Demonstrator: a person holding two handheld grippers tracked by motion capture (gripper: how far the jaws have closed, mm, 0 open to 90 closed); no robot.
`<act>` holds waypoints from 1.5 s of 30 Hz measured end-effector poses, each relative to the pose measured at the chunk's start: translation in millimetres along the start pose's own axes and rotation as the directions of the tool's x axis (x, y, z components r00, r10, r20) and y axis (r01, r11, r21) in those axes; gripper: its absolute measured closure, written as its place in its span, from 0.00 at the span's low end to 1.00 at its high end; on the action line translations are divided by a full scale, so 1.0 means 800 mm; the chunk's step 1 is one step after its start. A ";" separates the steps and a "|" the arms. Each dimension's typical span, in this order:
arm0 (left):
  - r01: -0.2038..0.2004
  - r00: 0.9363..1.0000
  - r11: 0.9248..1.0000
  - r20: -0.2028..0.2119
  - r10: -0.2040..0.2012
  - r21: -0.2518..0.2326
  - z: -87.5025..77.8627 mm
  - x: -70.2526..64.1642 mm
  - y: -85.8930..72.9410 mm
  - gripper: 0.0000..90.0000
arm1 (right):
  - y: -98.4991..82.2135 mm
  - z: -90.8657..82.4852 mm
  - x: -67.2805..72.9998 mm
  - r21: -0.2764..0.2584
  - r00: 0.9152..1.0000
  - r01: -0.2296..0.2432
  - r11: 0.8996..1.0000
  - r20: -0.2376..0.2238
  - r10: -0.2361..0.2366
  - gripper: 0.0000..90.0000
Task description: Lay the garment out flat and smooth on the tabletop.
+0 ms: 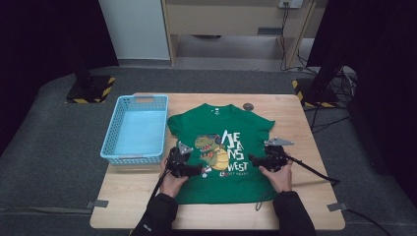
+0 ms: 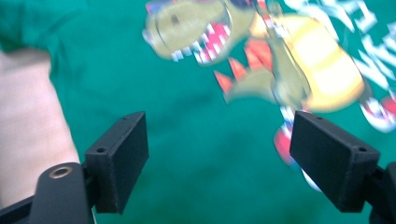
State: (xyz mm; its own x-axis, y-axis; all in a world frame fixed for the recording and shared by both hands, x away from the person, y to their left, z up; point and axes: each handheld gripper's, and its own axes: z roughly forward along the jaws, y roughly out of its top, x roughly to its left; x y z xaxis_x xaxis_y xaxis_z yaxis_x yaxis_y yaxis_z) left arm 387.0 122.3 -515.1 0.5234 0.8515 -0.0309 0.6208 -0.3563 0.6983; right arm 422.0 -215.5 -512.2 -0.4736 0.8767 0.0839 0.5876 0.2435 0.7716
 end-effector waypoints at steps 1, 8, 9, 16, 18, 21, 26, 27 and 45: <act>-0.006 1.000 1.000 -0.003 0.006 0.006 -0.004 -0.002 -0.006 0.20 | -0.004 -0.003 0.004 0.007 1.000 0.003 1.000 -0.004 -0.003 0.21; 0.008 1.000 1.000 -0.022 -0.008 -0.013 -0.025 -0.006 -0.039 0.20 | -0.036 -0.021 0.027 0.019 0.999 0.031 0.999 -0.031 -0.030 0.21; 0.003 1.000 1.000 -0.031 -0.003 -0.011 -0.028 -0.006 -0.042 0.20 | -0.039 -0.023 0.029 0.025 0.999 0.038 0.999 -0.028 -0.037 0.20; 0.015 0.999 1.000 -0.049 -0.016 -0.005 -0.039 -0.001 -0.064 0.18 | -0.064 -0.035 0.034 0.051 0.995 0.100 0.994 -0.027 -0.099 0.19; 0.011 0.998 1.000 -0.058 -0.010 0.005 -0.039 -0.001 -0.067 0.17 | -0.069 -0.036 0.034 0.070 0.994 0.111 0.991 -0.031 -0.109 0.19; 0.011 0.998 1.000 -0.057 -0.011 -0.007 -0.039 -0.001 -0.070 0.17 | -0.075 -0.039 0.032 0.062 0.991 0.128 0.990 -0.040 -0.126 0.18; 0.007 0.999 1.000 -0.043 -0.007 -0.013 -0.040 -0.001 -0.071 0.17 | -0.074 -0.042 0.033 0.073 0.992 0.125 0.989 -0.040 -0.122 0.19; 0.007 0.999 1.000 -0.034 -0.008 -0.018 -0.040 -0.001 -0.071 0.17 | -0.072 -0.043 0.034 0.068 0.992 0.122 0.990 -0.039 -0.119 0.19; 0.082 0.995 0.987 -0.044 -0.089 -0.135 -0.076 0.047 -0.068 0.13 | -0.041 -0.040 0.033 -0.048 0.998 0.039 0.998 -0.038 -0.041 0.16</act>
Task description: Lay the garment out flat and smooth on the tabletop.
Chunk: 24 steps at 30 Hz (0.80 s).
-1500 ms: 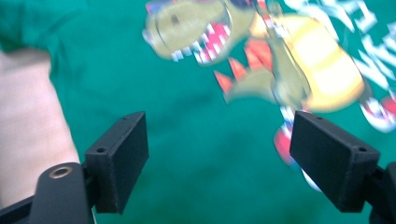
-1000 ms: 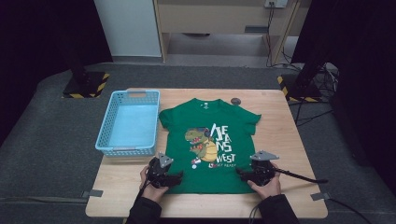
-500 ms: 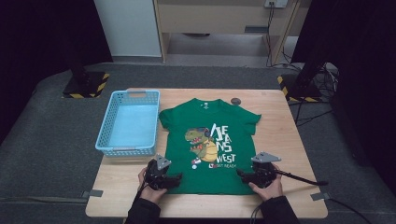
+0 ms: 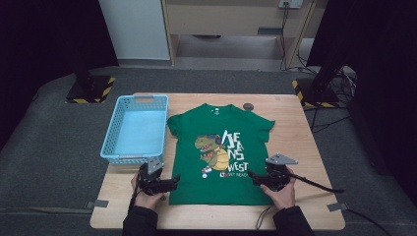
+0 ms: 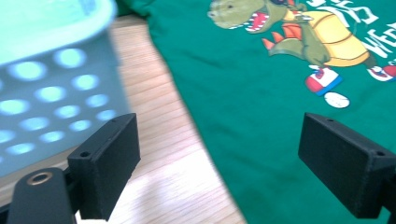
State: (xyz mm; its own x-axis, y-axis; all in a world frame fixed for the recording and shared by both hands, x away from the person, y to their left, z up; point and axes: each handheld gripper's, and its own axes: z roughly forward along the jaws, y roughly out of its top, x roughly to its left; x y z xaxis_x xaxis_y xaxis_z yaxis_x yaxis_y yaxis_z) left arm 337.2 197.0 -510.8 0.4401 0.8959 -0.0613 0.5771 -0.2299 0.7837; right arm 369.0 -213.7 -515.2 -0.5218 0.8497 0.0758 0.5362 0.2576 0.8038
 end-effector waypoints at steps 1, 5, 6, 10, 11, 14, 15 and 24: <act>-0.002 1.000 1.000 -0.005 0.002 -0.002 -0.002 0.003 0.000 0.13 | -0.001 -0.002 -0.003 -0.005 1.000 -0.010 1.000 -0.003 0.010 0.16; 0.004 1.000 1.000 -0.019 -0.004 -0.008 -0.009 0.010 -0.002 0.12 | -0.003 -0.010 -0.012 -0.030 1.000 -0.028 0.999 0.005 0.028 0.15; 0.005 1.000 1.000 -0.020 -0.005 -0.009 -0.010 0.010 -0.003 0.12 | -0.004 -0.012 -0.014 -0.035 0.999 -0.032 0.999 0.007 0.032 0.15; -0.005 1.000 1.000 -0.016 0.005 0.001 -0.012 0.008 -0.005 0.11 | -0.006 -0.018 -0.019 -0.043 0.999 -0.042 0.998 0.012 0.043 0.14; -0.011 1.000 1.000 -0.014 0.011 0.005 -0.011 0.007 -0.006 0.11 | -0.007 -0.020 -0.020 -0.044 0.999 -0.043 0.998 0.016 0.043 0.14; -0.021 1.000 1.000 -0.005 0.021 0.017 -0.008 0.005 -0.007 0.11 | -0.007 -0.021 -0.020 -0.043 0.999 -0.035 0.998 0.021 0.036 0.14; -0.022 1.000 1.000 -0.003 0.022 0.020 -0.008 0.006 -0.008 0.11 | -0.007 -0.022 -0.020 -0.042 0.999 -0.032 0.999 0.022 0.033 0.14; -0.009 1.000 1.000 -0.015 0.010 0.029 -0.014 0.016 -0.013 0.10 | -0.010 -0.023 -0.023 -0.031 0.999 -0.026 0.999 0.024 0.027 0.13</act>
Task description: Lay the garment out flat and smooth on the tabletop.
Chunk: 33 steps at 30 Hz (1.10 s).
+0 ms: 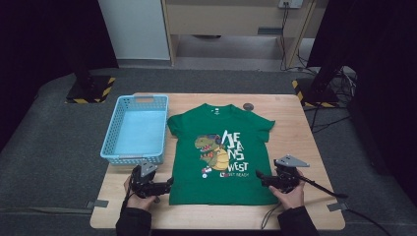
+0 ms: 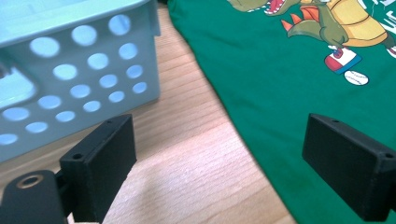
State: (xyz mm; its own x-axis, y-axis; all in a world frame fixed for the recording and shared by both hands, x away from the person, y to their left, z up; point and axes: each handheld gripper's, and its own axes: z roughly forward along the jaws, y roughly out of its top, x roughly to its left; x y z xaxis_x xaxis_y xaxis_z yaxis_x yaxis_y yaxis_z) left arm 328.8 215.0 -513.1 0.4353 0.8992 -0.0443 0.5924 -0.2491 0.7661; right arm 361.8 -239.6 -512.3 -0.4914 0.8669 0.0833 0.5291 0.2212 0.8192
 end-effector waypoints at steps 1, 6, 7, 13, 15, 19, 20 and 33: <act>0.003 1.000 1.000 -0.001 -0.003 -0.001 -0.001 0.001 -0.001 0.10 | -0.001 -0.001 -0.001 0.001 1.000 -0.003 1.000 0.002 0.003 0.13; 0.019 1.000 1.000 -0.016 -0.019 -0.010 -0.008 0.010 -0.006 0.10 | -0.004 -0.006 -0.010 -0.005 1.000 -0.027 1.000 0.009 0.027 0.13; 0.022 1.000 1.000 -0.018 -0.022 -0.009 -0.009 0.011 -0.007 0.10 | -0.004 -0.007 -0.011 -0.005 0.999 -0.030 1.000 0.013 0.030 0.13; 0.033 0.999 0.999 -0.033 -0.033 -0.007 -0.011 0.019 -0.014 0.09 | -0.008 -0.010 -0.020 -0.006 0.999 -0.046 0.999 0.025 0.046 0.13; 0.037 0.999 0.999 -0.037 -0.037 -0.006 -0.012 0.022 -0.016 0.09 | -0.010 -0.011 -0.023 -0.005 0.998 -0.053 0.999 0.026 0.053 0.12; 0.042 0.998 0.999 -0.046 -0.042 -0.001 -0.014 0.025 -0.019 0.09 | -0.011 -0.012 -0.025 0.001 0.998 -0.057 0.998 0.026 0.057 0.12; 0.043 0.998 0.999 -0.048 -0.043 0.001 -0.014 0.027 -0.020 0.09 | -0.012 -0.012 -0.025 0.001 0.998 -0.056 0.998 0.026 0.056 0.12; 0.075 0.995 0.997 -0.073 -0.074 0.013 -0.019 0.044 -0.030 0.09 | -0.019 -0.013 -0.040 0.009 0.996 -0.075 0.997 0.050 0.075 0.11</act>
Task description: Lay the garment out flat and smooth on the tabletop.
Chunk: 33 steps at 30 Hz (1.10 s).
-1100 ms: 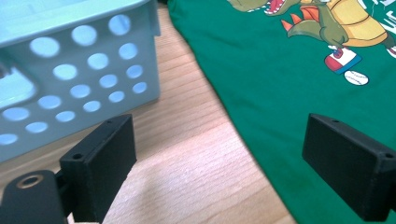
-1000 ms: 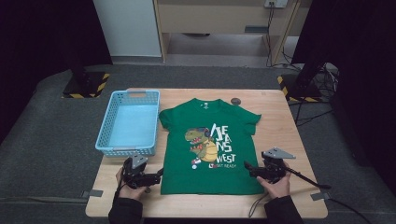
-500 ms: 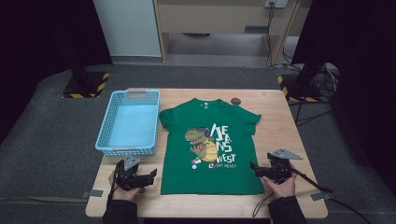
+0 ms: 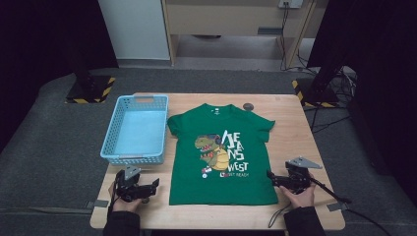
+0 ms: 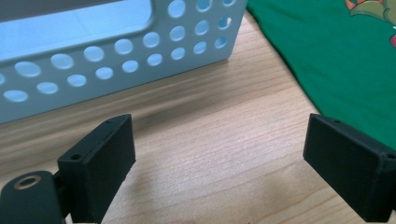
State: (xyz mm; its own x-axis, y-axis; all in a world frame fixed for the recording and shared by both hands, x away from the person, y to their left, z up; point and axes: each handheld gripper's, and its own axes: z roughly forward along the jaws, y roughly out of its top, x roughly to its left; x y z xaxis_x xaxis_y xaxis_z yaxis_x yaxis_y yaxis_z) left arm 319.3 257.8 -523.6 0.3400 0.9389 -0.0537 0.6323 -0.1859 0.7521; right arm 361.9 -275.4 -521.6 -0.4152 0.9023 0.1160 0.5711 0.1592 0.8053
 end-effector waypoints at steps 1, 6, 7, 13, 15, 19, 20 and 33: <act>0.002 1.000 1.000 -0.003 -0.002 -0.001 -0.001 0.001 0.000 0.09 | -0.001 0.000 -0.001 0.000 1.000 0.000 1.000 0.001 0.000 0.11; 0.014 1.000 1.000 -0.018 -0.014 -0.008 -0.004 0.008 -0.002 0.09 | -0.003 0.001 -0.005 0.010 1.000 0.001 1.000 0.014 -0.001 0.10; 0.016 1.000 1.000 -0.020 -0.016 -0.008 -0.004 0.009 -0.003 0.09 | -0.003 0.001 -0.006 0.011 1.000 0.001 1.000 0.015 -0.001 0.10; 0.032 0.999 0.999 -0.036 -0.032 -0.011 -0.007 0.018 -0.006 0.09 | -0.005 0.001 -0.010 0.016 1.000 -0.006 1.000 0.021 0.005 0.09; 0.040 0.998 0.999 -0.039 -0.040 -0.015 -0.008 0.020 -0.007 0.09 | -0.005 -0.001 -0.013 0.016 1.000 -0.007 1.000 0.025 0.007 0.09; 0.046 0.998 0.999 -0.046 -0.047 -0.016 -0.009 0.024 -0.009 0.09 | -0.006 -0.003 -0.018 0.009 0.999 -0.020 1.000 0.031 0.020 0.09; 0.048 0.998 0.999 -0.046 -0.049 -0.015 -0.009 0.024 -0.009 0.09 | -0.006 -0.003 -0.019 0.010 0.999 -0.024 1.000 0.033 0.023 0.09; 0.066 0.995 0.998 -0.076 -0.066 -0.007 -0.009 0.037 -0.016 0.09 | -0.012 -0.002 -0.032 0.025 0.998 -0.039 0.999 0.059 0.037 0.07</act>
State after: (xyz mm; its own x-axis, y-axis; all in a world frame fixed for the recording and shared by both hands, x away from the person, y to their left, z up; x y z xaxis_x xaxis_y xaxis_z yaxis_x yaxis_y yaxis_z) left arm 316.4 290.4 -530.5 0.2437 0.9684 -0.0537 0.6482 -0.1214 0.7517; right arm 366.1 -300.7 -531.7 -0.3509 0.9297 0.1114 0.6040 0.1338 0.7857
